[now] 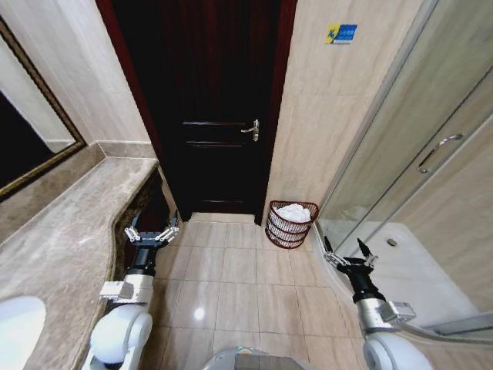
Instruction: Discard the used towel into the hamper.
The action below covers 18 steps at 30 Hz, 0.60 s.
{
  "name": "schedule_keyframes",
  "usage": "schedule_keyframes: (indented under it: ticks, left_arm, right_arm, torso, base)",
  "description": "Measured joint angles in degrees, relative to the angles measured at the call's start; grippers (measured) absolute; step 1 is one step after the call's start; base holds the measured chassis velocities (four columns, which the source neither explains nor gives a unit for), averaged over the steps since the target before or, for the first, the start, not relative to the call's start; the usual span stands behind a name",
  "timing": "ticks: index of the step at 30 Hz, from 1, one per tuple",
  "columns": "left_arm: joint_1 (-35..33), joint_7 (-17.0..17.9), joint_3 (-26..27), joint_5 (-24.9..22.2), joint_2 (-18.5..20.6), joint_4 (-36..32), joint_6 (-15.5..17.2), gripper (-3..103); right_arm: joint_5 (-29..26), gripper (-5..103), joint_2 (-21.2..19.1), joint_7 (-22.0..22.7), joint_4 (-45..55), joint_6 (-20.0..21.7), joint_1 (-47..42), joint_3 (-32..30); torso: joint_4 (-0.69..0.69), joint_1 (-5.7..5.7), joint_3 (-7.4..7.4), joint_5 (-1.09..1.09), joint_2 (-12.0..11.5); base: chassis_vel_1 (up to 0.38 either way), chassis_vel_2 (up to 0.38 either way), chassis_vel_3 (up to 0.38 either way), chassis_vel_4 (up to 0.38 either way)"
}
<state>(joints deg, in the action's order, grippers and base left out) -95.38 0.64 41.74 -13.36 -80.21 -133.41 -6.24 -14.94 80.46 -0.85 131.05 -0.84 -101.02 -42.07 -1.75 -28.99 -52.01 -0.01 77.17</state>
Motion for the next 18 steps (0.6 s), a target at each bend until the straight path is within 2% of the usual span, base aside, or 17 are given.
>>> schedule_keyframes:
  ticks: [18]
  left_arm:
    - [-0.4,-1.1,-0.1,0.1,-0.5,-0.4,0.9,100]
  right_arm:
    - [0.1,100,-0.1,-0.1,-0.3,-0.3,0.0,0.3]
  torso:
    - [0.01,0.00,0.00,0.00,0.0]
  base:
    - [0.079,-0.085,-0.078,0.077]
